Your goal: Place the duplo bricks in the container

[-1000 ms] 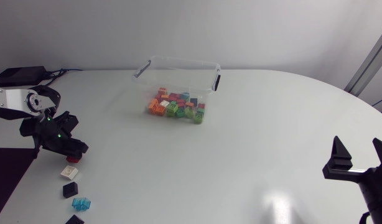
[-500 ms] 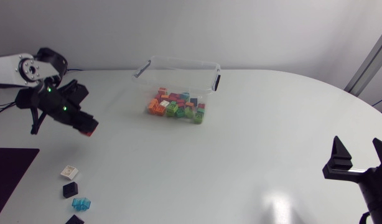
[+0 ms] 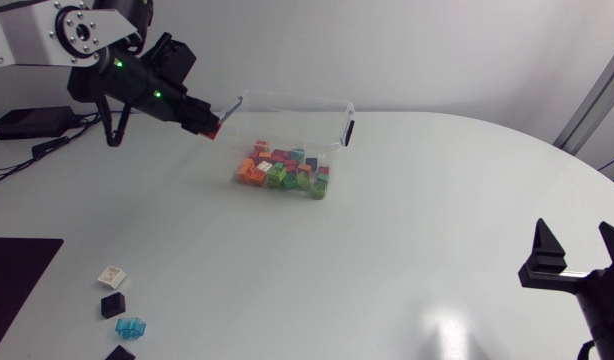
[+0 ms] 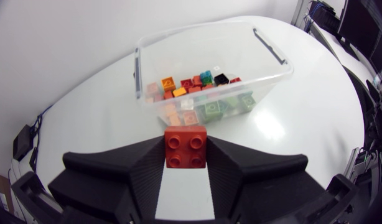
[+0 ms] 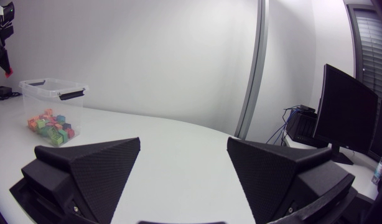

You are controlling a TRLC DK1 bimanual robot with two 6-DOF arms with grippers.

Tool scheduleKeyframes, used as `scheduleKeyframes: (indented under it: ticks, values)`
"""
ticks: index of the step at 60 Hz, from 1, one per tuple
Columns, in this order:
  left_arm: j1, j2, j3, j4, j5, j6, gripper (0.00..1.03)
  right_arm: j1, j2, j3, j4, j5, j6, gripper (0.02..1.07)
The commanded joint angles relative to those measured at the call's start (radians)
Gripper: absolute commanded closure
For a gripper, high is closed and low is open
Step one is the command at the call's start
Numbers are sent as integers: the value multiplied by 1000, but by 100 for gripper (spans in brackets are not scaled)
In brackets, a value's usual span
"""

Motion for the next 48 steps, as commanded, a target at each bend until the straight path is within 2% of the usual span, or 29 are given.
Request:
scheduleKeyframes:
  ticks: [1,7,23,30,45,47,48]
  values:
    - [-39,27,46,75,11,-30,96,-2,-5,-18,-7,-1,-3,6]
    - [-74,46,59,175,11,-30,96,-2,-5,-18,-7,-1,-5,6]
    - [-122,165,190,270,9,-36,96,-2,-5,-16,-7,-1,-5,6]
    - [-125,253,309,255,7,-50,96,-2,-5,-18,-7,-1,-3,6]
    - [-122,412,552,133,6,-76,95,-2,-5,-18,-7,-1,-5,6]
    - [-123,437,584,103,4,-76,89,-2,-5,-18,-7,-1,-5,6]
    - [-122,457,606,84,3,-76,82,-2,-5,-18,-7,-1,-3,6]
